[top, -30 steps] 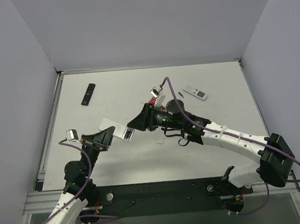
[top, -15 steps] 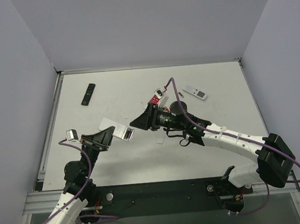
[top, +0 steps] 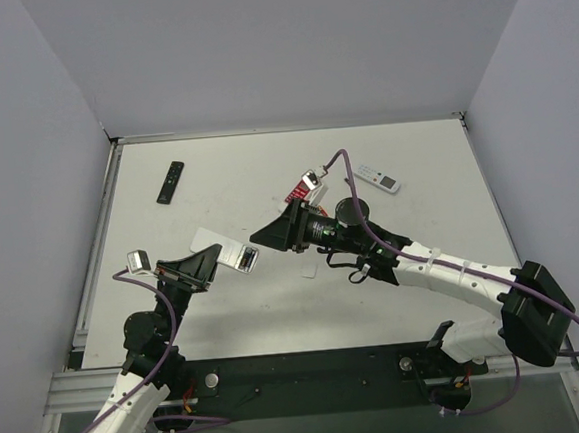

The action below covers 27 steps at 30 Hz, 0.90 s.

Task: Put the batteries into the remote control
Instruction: Load the battery into the remote control.

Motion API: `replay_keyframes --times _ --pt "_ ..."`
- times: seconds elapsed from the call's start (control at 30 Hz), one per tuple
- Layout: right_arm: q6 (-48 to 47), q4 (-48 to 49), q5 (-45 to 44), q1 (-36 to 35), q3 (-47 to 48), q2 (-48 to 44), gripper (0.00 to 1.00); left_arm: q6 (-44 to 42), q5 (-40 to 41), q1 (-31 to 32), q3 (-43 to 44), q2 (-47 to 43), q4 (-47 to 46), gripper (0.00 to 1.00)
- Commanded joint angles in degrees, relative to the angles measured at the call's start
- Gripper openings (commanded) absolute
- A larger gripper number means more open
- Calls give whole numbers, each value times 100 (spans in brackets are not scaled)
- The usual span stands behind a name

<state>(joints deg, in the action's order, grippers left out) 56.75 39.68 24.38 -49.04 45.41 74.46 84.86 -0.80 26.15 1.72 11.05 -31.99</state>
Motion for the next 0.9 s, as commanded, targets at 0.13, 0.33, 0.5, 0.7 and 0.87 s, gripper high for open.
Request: replay_keyframes --times 0.13,0.33,0.5,0.7,0.87 --pt "187 523 391 8 135 104 50 4 -52 -5 -1015 -85 -414 0" --pt "187 514 462 -45 153 148 50 4 -43 -5 -1006 -50 -414 0" --pt "213 540 497 -45 170 201 47 4 -35 -5 -1007 -50 -431 0" --pt "231 567 506 -45 170 227 46 13 -43 -5 -1007 -50 -440 0" --pt "196 506 515 -45 197 218 45 22 -34 -5 -1007 -33 -466 0"
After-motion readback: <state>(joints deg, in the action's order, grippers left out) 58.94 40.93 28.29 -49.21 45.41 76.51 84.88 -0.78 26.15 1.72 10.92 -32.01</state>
